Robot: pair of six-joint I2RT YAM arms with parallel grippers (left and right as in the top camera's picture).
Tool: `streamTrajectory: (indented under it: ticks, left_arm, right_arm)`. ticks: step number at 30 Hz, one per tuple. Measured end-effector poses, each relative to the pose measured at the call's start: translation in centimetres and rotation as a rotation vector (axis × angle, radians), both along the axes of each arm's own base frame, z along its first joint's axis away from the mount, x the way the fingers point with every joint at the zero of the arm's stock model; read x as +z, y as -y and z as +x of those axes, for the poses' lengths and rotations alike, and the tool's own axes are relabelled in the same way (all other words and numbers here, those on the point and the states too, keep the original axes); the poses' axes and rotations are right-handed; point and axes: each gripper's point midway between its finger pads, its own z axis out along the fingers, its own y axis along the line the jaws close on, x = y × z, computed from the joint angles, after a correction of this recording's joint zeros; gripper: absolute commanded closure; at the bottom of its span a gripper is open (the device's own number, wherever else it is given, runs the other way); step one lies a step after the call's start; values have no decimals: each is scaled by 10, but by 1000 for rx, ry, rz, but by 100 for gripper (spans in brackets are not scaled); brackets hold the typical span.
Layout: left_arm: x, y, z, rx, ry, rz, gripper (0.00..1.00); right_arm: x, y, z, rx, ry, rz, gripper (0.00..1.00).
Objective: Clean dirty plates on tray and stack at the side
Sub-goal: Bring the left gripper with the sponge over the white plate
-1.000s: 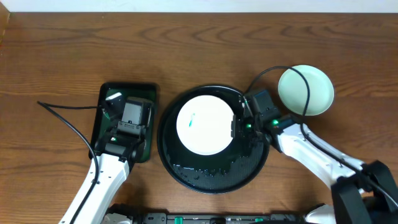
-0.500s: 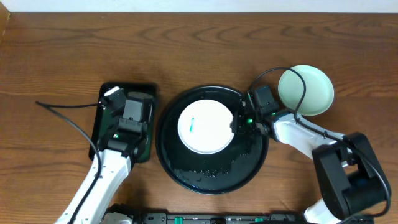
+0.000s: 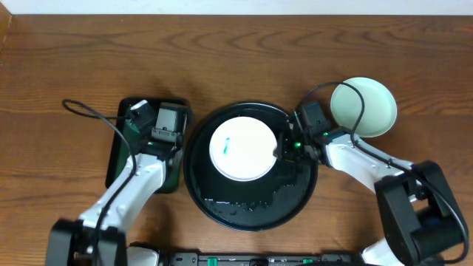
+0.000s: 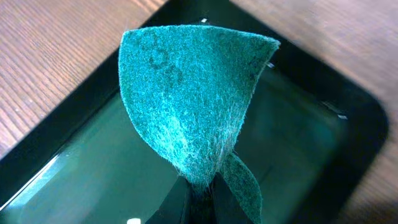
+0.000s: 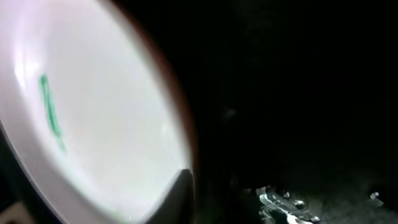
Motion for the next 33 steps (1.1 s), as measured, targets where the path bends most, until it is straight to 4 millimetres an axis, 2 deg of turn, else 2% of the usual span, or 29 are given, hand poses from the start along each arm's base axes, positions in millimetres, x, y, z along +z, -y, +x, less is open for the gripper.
streamTrajectory:
  ticks: [7, 11, 17, 23, 28, 33]
  left_arm:
    - [-44, -6, 0, 25, -98, -50, 92]
    - [-49, -5, 2, 26, -103, -78, 92]
    - [-48, -4, 2, 17, -102, -88, 93]
    - [-26, 4, 0, -23, -70, -127, 93]
    - [9, 10, 3, -49, 29, -168, 92]
    - [32, 28, 4, -116, 97, -267, 93]
  right_arm:
    - [8, 16, 4, -36, 54, -81, 99]
    - [8, 19, 5, -40, 64, -95, 98]
    - [7, 22, 7, -42, 76, -115, 85]
    - [4, 22, 8, -39, 76, -121, 84]
    - [0, 19, 8, -8, 81, -114, 98]
    - [4, 12, 14, 40, 124, -81, 99]
